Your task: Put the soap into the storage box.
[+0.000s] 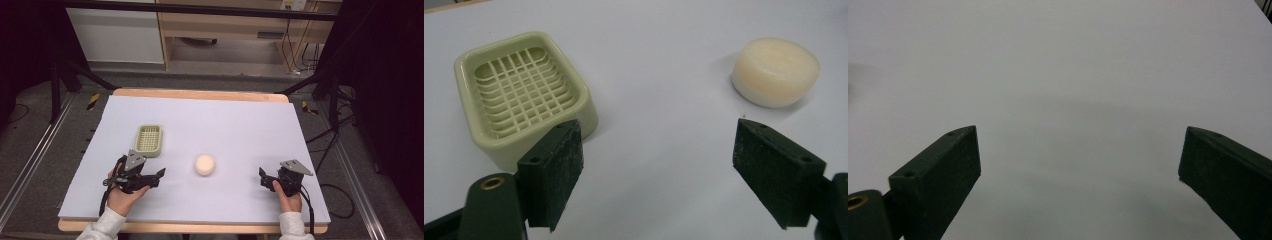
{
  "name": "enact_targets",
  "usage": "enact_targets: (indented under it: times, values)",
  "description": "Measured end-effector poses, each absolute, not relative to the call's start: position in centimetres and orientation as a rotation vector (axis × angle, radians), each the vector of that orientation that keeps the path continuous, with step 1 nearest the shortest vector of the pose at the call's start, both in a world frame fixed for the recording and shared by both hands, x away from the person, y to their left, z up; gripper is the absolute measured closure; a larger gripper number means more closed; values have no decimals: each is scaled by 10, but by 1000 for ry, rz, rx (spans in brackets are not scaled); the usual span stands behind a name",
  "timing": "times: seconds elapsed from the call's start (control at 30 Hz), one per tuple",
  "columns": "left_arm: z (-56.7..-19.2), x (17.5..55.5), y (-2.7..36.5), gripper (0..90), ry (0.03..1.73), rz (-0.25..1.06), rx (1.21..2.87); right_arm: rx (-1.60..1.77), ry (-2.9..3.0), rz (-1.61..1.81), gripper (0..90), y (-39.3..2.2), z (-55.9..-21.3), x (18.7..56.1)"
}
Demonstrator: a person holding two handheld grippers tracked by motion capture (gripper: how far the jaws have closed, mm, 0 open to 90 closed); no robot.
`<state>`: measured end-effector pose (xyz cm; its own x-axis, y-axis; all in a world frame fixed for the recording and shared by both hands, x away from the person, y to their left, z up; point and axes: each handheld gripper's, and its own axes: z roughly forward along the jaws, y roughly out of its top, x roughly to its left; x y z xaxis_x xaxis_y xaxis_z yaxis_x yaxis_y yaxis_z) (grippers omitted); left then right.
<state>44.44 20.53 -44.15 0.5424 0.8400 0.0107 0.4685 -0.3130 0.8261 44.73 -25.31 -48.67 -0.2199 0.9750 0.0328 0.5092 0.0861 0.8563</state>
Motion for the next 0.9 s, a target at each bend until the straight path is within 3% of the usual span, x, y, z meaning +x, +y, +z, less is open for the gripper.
enact_targets:
  times: [0.9]
  values:
    - [-420,467,158,197,994,548,1952,1462,1797,1045,38,-253,-487,447]
